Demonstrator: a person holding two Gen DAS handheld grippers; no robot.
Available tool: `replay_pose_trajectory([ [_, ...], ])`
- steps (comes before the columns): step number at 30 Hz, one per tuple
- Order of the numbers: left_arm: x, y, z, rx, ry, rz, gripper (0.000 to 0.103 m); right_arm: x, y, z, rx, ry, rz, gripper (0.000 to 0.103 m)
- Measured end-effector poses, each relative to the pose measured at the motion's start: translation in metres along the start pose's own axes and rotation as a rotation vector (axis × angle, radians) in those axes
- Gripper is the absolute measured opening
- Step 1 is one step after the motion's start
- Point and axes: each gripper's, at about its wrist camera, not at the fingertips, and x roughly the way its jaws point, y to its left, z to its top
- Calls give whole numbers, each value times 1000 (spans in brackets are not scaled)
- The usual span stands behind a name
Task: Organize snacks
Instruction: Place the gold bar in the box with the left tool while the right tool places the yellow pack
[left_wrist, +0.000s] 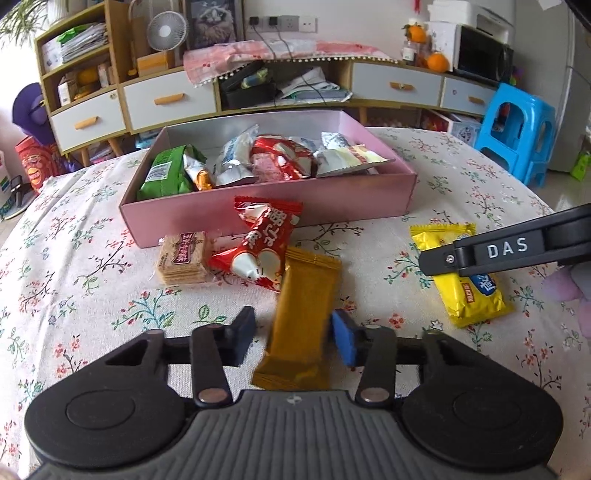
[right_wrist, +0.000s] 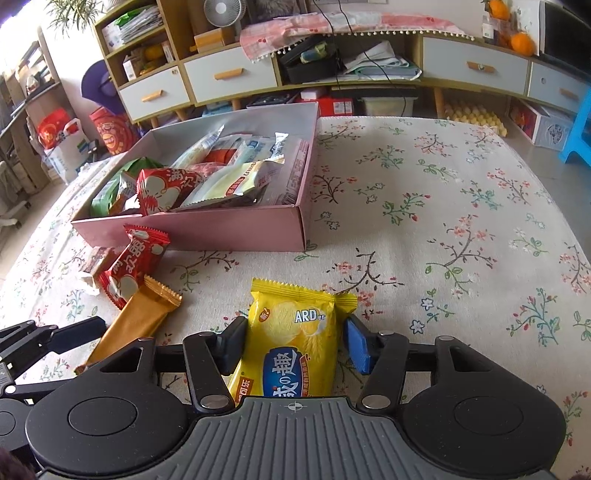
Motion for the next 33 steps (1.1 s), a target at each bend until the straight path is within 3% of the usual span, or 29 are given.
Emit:
replay_pose_trajectory([
  [8,-1,0,3,12,20,-32,26,-1,3,-1,-18,9,-4,55],
  [22,-9,4,8,-15,60,-70,25,-3,8,0,-11,50,-27,55],
  [33,-20,21,20,-104,52,-111,25,-7,14,8,-2,64,-24,55],
])
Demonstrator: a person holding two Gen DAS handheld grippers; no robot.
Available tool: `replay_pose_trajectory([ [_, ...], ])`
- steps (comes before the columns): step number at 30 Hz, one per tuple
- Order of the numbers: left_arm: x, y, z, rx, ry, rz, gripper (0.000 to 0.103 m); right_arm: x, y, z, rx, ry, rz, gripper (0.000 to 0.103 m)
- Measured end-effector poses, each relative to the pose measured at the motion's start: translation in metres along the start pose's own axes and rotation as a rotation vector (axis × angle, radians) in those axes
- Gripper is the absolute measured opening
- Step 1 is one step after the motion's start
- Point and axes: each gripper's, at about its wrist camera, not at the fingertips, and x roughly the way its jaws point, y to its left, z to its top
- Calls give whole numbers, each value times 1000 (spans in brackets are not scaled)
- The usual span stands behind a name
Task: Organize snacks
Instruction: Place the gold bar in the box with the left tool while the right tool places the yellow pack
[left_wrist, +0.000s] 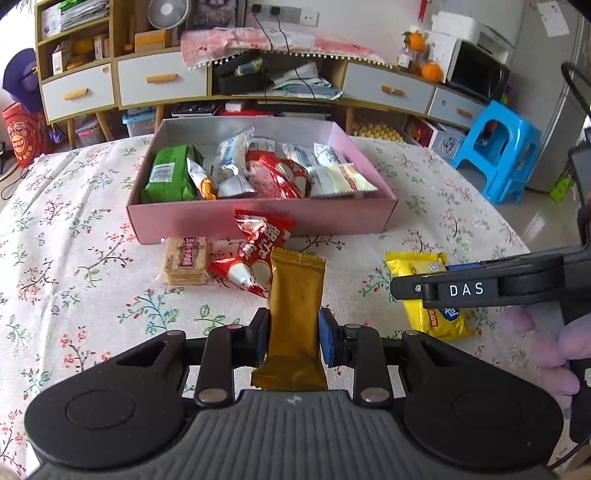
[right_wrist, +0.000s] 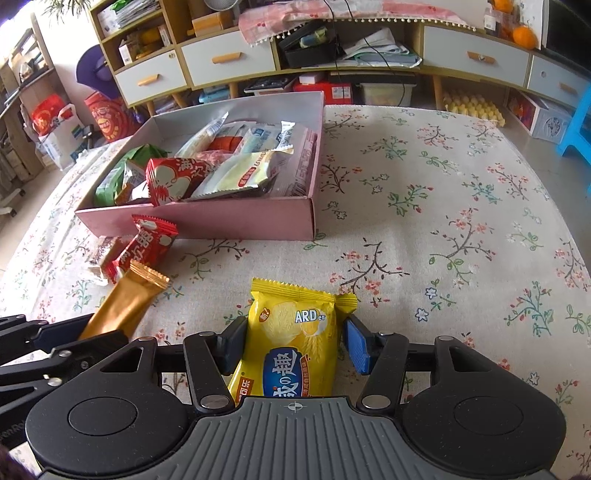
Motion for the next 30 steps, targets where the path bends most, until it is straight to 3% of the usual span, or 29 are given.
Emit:
replay_pose_trajectory([
  [11,-12,18,20,-82,-43,7,25,-16,7,22,68,-49,40,55],
  [23,-9,44,48,-242,-107,9,25,-28,10,62,199,-140,91,55],
  [30,10,58,73,-250,-121,43,25,-14,9,97,311,-201,168,55],
])
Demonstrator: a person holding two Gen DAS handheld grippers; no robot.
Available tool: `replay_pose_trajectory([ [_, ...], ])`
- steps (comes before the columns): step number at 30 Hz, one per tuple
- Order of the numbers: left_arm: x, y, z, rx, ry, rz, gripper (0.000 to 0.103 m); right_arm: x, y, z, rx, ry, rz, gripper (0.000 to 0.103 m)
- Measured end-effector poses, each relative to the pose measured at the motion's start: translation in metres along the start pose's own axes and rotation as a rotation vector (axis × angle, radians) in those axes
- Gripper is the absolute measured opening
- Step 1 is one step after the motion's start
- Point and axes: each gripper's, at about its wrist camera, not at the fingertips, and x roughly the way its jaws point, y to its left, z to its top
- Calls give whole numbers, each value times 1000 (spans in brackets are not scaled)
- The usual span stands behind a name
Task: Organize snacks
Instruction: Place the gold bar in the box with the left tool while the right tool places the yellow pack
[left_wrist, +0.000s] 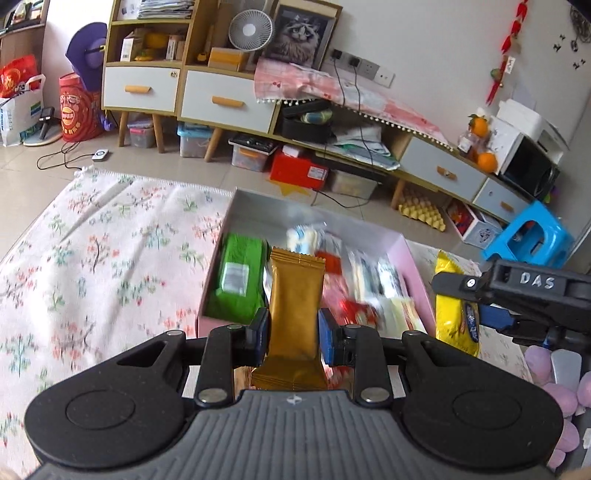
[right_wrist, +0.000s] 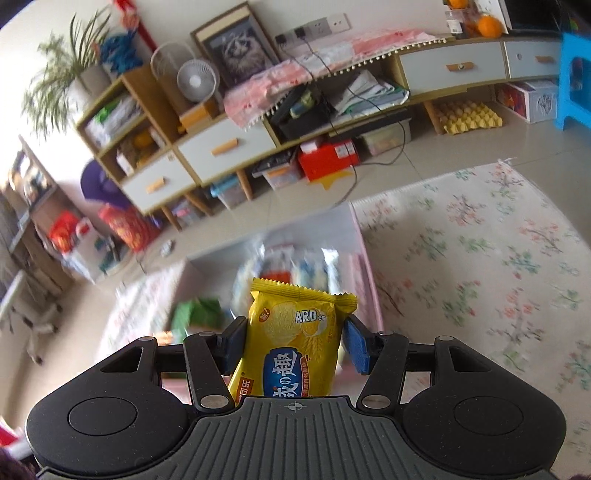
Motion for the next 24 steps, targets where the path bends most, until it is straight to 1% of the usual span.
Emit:
replay_pose_trajectory([
  [4,18,2,15,17,-3,22,25,18,-5,10,56,-27,49,55],
  [7,34,2,23,49,-17,30,25,30,-8,13,67,-43,57,55],
  [10,50,1,29,89,-14,43,25,44,-15,14,86,-34,62,55],
  [13,63,0,32,123,-1,61,26,54,-20,15,68,-34,50,55],
  [16,73,0,34,156,10,74,26,62,-29,15,97,-22,66,55],
  [18,79,1,35,169,19,80,26,67,-34,13,119,-14,73,55],
  [24,90,4,39,188,30,107,26,73,-35,12,128,-9,98,56],
])
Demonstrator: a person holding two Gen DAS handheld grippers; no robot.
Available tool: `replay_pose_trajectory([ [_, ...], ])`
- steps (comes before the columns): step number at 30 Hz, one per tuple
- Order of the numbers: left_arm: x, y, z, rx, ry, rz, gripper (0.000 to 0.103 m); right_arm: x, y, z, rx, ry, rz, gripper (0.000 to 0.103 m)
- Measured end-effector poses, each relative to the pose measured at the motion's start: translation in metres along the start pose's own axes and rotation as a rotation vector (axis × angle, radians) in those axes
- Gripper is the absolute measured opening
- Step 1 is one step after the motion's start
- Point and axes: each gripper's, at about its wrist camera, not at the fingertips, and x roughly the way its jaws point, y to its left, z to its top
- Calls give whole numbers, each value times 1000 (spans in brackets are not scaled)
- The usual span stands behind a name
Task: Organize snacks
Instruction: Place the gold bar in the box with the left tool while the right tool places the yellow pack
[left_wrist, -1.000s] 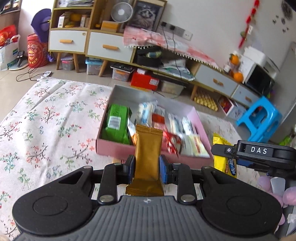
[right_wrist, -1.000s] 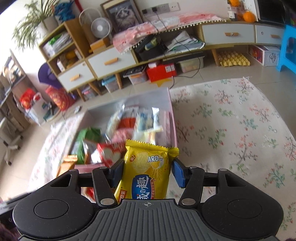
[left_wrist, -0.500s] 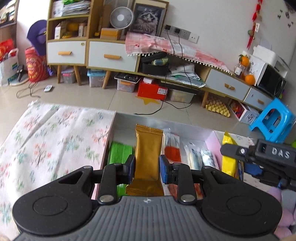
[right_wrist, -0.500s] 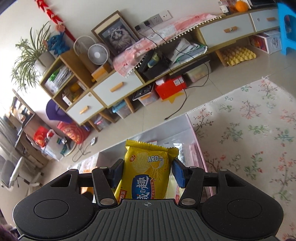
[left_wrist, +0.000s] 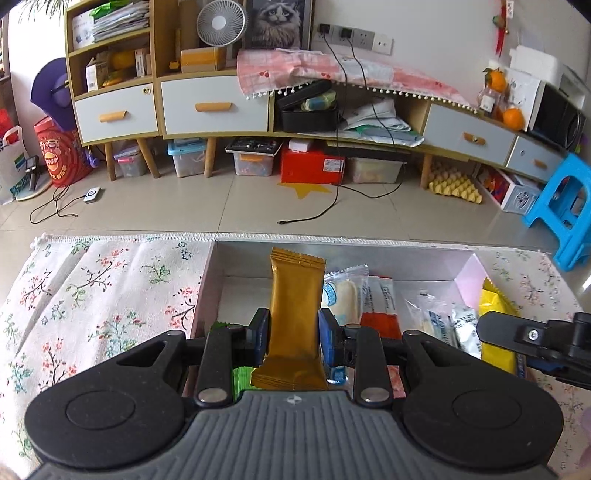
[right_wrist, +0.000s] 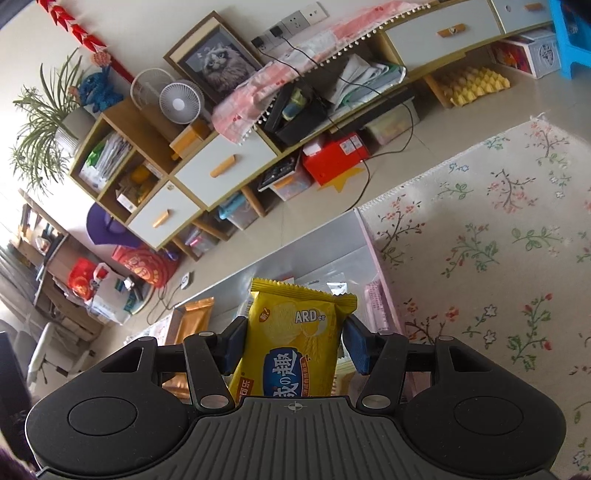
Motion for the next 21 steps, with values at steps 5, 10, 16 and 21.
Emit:
replay_pose_trajectory([
  [5,1,-1,2,16,1,-1,26,2,3,0,-21,-8,-1,56],
  [10,1,-4,3,41,-22,16,51,1,1,2,-5,-11,23,69],
  [16,-3,-6,5,53,-29,33,64,-2,4,2,-21,-8,16,75],
  [21,-13,-4,4,41,-32,48,72,-11,10,4,-43,-12,5,77],
])
